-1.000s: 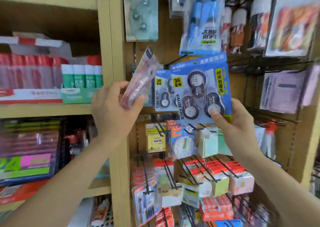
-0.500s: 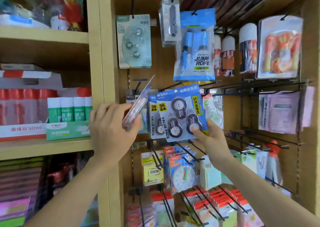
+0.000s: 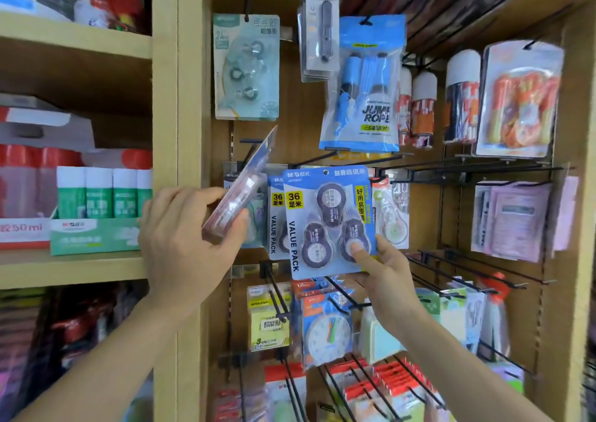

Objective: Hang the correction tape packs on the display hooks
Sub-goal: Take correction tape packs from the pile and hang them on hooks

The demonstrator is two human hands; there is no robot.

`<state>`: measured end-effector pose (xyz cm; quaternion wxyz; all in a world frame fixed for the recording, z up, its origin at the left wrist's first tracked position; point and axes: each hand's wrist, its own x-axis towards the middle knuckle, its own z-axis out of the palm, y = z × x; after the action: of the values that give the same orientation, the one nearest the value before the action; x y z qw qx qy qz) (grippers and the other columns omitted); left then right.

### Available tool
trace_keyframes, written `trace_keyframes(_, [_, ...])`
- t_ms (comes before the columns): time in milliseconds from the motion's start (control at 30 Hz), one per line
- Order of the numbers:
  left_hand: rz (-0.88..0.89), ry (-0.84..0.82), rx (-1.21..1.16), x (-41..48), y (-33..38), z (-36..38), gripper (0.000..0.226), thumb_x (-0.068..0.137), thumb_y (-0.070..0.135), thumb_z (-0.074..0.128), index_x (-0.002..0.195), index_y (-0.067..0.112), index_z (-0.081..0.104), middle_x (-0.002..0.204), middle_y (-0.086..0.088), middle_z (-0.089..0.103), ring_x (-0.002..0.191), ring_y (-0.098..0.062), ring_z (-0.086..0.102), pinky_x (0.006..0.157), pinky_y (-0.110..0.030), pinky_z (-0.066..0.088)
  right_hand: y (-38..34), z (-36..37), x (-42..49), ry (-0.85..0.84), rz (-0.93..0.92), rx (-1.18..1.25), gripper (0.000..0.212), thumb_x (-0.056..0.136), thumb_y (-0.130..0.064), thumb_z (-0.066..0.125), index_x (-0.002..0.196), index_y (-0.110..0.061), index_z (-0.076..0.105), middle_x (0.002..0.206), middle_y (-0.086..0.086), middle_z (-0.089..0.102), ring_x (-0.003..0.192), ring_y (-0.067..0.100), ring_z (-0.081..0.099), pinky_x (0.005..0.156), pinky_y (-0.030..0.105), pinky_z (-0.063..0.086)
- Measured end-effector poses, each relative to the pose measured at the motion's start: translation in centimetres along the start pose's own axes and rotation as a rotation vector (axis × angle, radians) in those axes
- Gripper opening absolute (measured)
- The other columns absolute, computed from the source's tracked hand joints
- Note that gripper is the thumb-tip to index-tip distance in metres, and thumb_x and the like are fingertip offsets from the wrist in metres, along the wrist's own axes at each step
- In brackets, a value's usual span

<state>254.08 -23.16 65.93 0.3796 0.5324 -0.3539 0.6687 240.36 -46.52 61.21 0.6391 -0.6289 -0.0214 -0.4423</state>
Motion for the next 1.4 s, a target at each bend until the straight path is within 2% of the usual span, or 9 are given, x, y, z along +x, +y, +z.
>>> trace_keyframes(233, [0.0, 0.036, -0.01, -0.2, -0.3, 0.2, 0.028, 0.087, 0.027, 0.075, 0.097, 0.001, 0.07, 0.082, -0.009, 0.068, 0.083, -0.029, 0.055, 0.076, -0.031, 0.034, 0.2, -0.3, 1.0, 0.054, 0.024, -0.108, 0.026, 0.09, -0.027, 0.073, 0.113, -0.017, 0.067, 0.105, 0.016, 0.075, 0.093, 0.05, 0.068, 0.077, 0.074, 0.05])
trace_keyframes(333, [-0.006, 0.04, -0.021, -0.3, -0.3, 0.3, 0.028, 0.086, 0.027, 0.075, 0.097, 0.002, 0.069, 0.081, -0.01, 0.068, 0.084, -0.027, 0.053, 0.075, -0.032, 0.035, 0.5, 0.1, 2.7, 0.042, 0.077, -0.125, 0.023, 0.091, -0.022, 0.072, 0.111, -0.012, 0.066, 0.104, 0.016, 0.075, 0.093, 0.044, 0.071, 0.083, 0.07, 0.052])
trace_keyframes(667, [0.014, 0.06, -0.099, -0.4, -0.5, 0.2, 0.035, 0.086, 0.033, 0.079, 0.098, 0.001, 0.072, 0.082, -0.009, 0.07, 0.08, -0.025, 0.055, 0.066, -0.04, 0.044, 1.7, 1.7, 5.7, 0.096, 0.215, -0.24, 0.029, 0.092, -0.013, 0.071, 0.114, 0.001, 0.059, 0.102, 0.012, 0.069, 0.065, 0.009, 0.073, 0.058, 0.025, 0.059])
trace_keyframes(733, [0.009, 0.046, -0.118, -0.4, -0.5, 0.2, 0.037, 0.088, 0.037, 0.077, 0.098, 0.002, 0.072, 0.082, -0.008, 0.07, 0.078, -0.025, 0.056, 0.064, -0.04, 0.045, 1.6, 1.8, 4.9, 0.22, 0.12, -0.44, 0.038, 0.088, -0.018, 0.075, 0.118, -0.005, 0.056, 0.104, 0.005, 0.064, 0.076, 0.003, 0.071, 0.067, 0.018, 0.055])
trace_keyframes(833, [0.011, 0.022, -0.196, -0.3, -0.3, 0.0, 0.041, 0.089, 0.042, 0.075, 0.099, 0.001, 0.073, 0.081, -0.006, 0.068, 0.077, -0.016, 0.053, 0.062, -0.036, 0.045, 0.2, 2.4, 3.8, 0.395, -0.179, -0.646, 0.037, 0.084, -0.023, 0.078, 0.115, -0.017, 0.06, 0.111, 0.0, 0.063, 0.101, 0.015, 0.061, 0.087, 0.035, 0.054])
trace_keyframes(933, [0.032, -0.03, -0.28, -0.4, -0.2, -0.2, 0.047, 0.09, 0.048, 0.072, 0.102, 0.002, 0.074, 0.085, -0.004, 0.069, 0.078, -0.014, 0.056, 0.06, -0.036, 0.051, -3.0, 4.8, 2.2, 0.104, -0.16, -0.258, 0.033, 0.083, -0.019, 0.08, 0.112, -0.015, 0.064, 0.103, 0.004, 0.072, 0.093, 0.012, 0.067, 0.07, 0.021, 0.054])
trace_keyframes(1067, [0.045, -0.066, -0.289, -0.5, -0.3, -0.3, 0.054, 0.088, 0.052, 0.072, 0.105, 0.001, 0.073, 0.087, -0.009, 0.07, 0.076, -0.021, 0.061, 0.058, -0.042, 0.054, -4.5, 7.4, 1.0, -0.346, 0.012, -0.011, 0.039, 0.084, -0.018, 0.074, 0.121, -0.012, 0.063, 0.112, 0.006, 0.072, 0.102, 0.013, 0.067, 0.091, 0.032, 0.051])
trace_keyframes(1267, [0.075, -0.064, -0.115, -0.3, -0.7, -0.1, 0.056, 0.086, 0.059, 0.07, 0.101, 0.005, 0.075, 0.09, -0.005, 0.073, 0.086, -0.024, 0.06, 0.072, -0.039, 0.047, -4.2, 7.9, 0.7, -0.381, 0.023, 0.18, 0.036, 0.079, -0.021, 0.074, 0.112, -0.008, 0.066, 0.102, 0.003, 0.074, 0.1, 0.018, 0.068, 0.099, 0.037, 0.05])
trace_keyframes(1400, [0.088, -0.072, -0.035, -0.1, -0.6, -0.1, 0.051, 0.088, 0.057, 0.067, 0.11, 0.011, 0.075, 0.12, -0.004, 0.07, 0.11, -0.029, 0.059, 0.089, -0.042, 0.043, -4.4, 7.9, 0.7, -0.289, -0.022, 0.238, 0.034, 0.077, -0.021, 0.072, 0.106, -0.005, 0.067, 0.097, 0.009, 0.073, 0.09, 0.018, 0.068, 0.085, 0.03, 0.057])
